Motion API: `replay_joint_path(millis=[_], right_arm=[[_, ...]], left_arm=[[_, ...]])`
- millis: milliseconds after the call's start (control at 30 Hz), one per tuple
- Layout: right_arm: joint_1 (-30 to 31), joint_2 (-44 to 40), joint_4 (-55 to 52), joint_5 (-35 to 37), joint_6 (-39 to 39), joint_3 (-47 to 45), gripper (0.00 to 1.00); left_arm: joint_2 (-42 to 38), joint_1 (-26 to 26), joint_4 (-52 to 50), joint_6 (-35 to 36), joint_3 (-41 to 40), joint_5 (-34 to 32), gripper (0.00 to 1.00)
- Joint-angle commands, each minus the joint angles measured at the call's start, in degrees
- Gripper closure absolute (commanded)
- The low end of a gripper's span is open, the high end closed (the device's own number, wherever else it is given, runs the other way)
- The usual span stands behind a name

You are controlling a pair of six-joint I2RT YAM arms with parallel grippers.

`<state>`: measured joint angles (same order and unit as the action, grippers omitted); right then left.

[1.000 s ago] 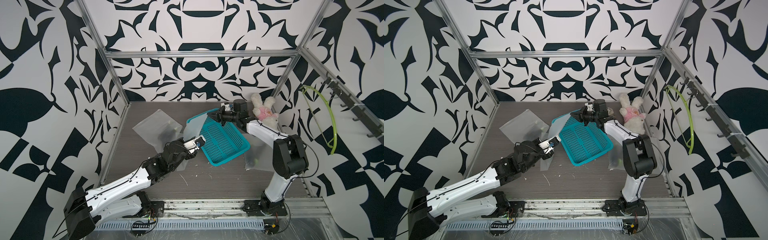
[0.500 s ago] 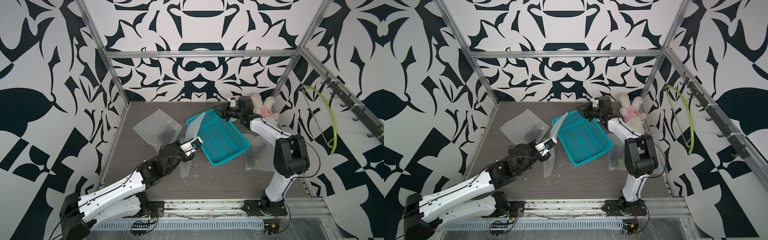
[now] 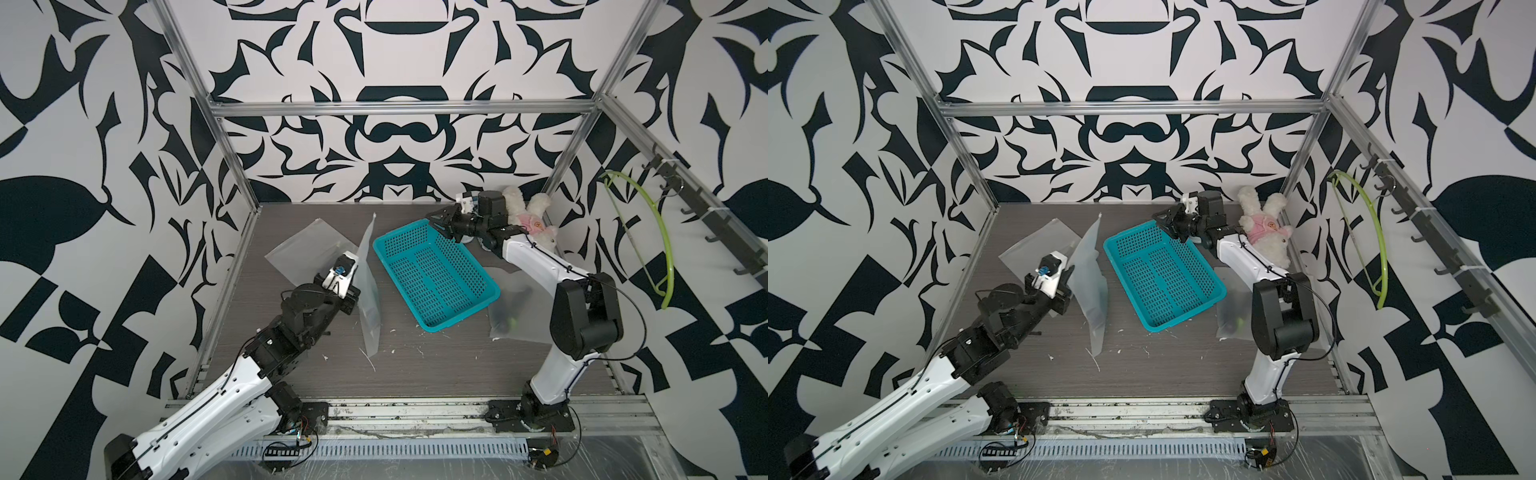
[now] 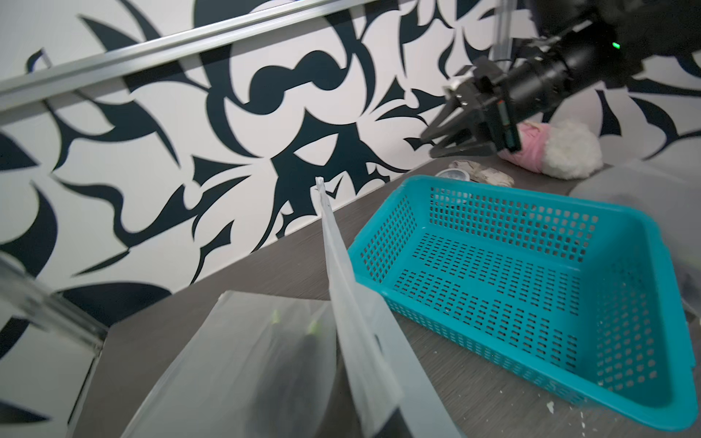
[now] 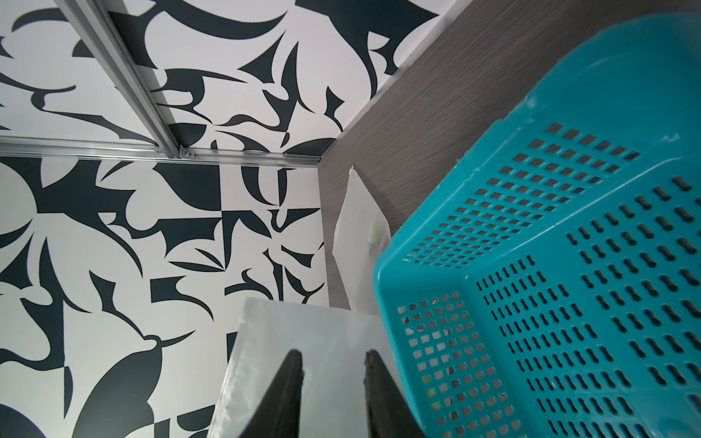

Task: Place the eggplant in a zip-top bag and seal the zipper
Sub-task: Zip the zipper on the zipper food storage bag, then place the zipper food storage bag at the center of the board.

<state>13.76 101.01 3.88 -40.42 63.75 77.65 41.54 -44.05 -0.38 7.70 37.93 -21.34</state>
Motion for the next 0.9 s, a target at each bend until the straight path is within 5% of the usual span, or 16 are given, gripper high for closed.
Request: replay_joint_path(millis=[0,300,500,867], right_arm=[[0.22,-2.84,-0.12,0.17,-3.06,1.97,0.69],[0.24,-0.68,1.84,-0.78,-2.34,2.25,0.69],[0.22,0.93,4.33,-1.74,-0.41,2.51,0.69],[0.26,2.68,7.71,-2.07,2.12,2.12,0.69]], left_arm=[[-4.00,3.99,-4.08,-16.03,0.27,-0.92,1.00],[-4.36,21.70,-31.85,-46.79,7.10,-3.21,1.00],[-3.63,33.95,-33.61,-61.71,0.20,4.63,1.00],[-4.58,35.20,-50.05,-86.42,-6.07,-3.57,1.00]])
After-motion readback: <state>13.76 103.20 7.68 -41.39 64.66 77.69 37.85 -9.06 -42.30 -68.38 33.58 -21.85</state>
